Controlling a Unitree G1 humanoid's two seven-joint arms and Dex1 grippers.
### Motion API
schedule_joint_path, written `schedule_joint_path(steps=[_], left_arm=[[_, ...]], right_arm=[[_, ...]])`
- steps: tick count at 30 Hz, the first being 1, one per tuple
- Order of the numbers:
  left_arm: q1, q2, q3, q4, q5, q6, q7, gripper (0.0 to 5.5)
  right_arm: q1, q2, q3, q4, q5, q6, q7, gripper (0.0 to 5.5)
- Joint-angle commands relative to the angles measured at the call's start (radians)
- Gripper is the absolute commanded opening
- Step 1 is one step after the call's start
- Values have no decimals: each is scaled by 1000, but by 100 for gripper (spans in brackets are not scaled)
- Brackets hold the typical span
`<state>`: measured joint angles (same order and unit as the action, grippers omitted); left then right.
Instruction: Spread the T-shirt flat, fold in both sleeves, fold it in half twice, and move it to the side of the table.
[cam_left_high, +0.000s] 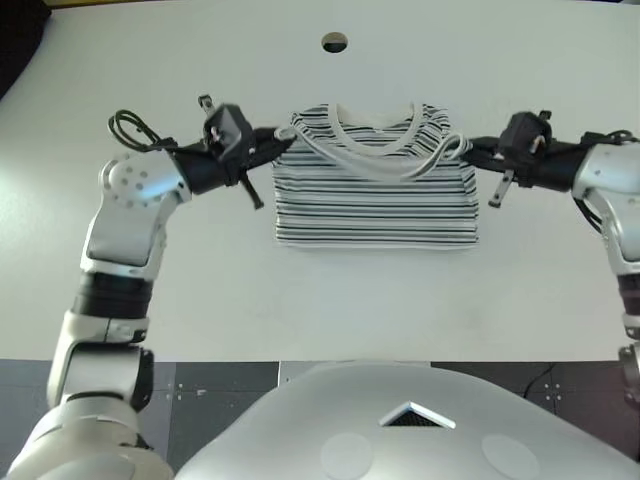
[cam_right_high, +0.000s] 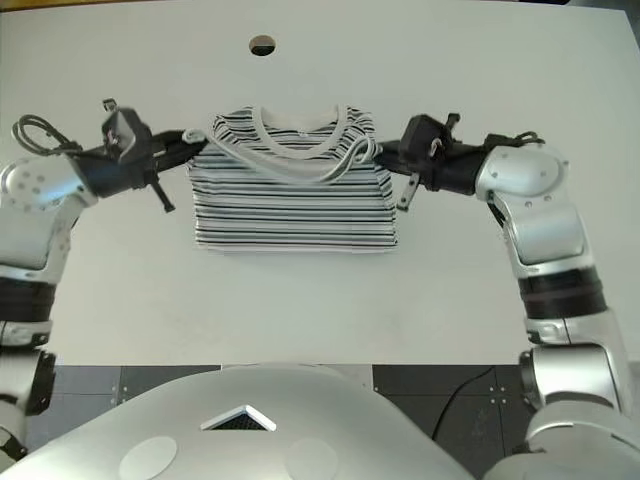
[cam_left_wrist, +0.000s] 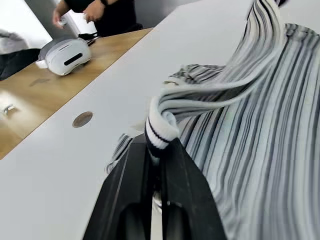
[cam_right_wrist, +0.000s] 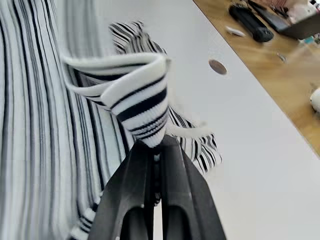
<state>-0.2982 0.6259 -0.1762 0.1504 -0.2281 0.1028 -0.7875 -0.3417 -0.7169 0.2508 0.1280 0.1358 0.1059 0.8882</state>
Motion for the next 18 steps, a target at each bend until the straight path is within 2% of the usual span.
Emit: schedule_joint_path(steps=[1, 2, 4, 5, 10, 17, 18], left_arm=[[-130, -84, -23, 207, 96, 31, 74, 10], [-155, -105, -23, 263, 115, 29, 93, 10], [-201, -148, -26, 369, 149, 25, 124, 10], [-220, -168, -26, 414, 162, 23, 137, 40], [-265, -218, -7, 534, 198, 15, 180, 121], [-292, -232, 46, 640, 254, -112, 334, 121], [-291, -227, 60, 637, 261, -138, 371, 125]], right_arm=[[-114, 78, 12, 177, -56, 18, -21, 15], [-148, 100, 12, 235, -69, 21, -25, 15], [-210, 146, 5, 363, -87, 31, -43, 56], [-235, 164, 5, 426, -102, 21, -55, 76], [-287, 227, -43, 596, -111, -35, -103, 173], [-328, 261, -99, 665, -148, -170, -236, 173], [-321, 263, -95, 642, -153, -199, -235, 155]])
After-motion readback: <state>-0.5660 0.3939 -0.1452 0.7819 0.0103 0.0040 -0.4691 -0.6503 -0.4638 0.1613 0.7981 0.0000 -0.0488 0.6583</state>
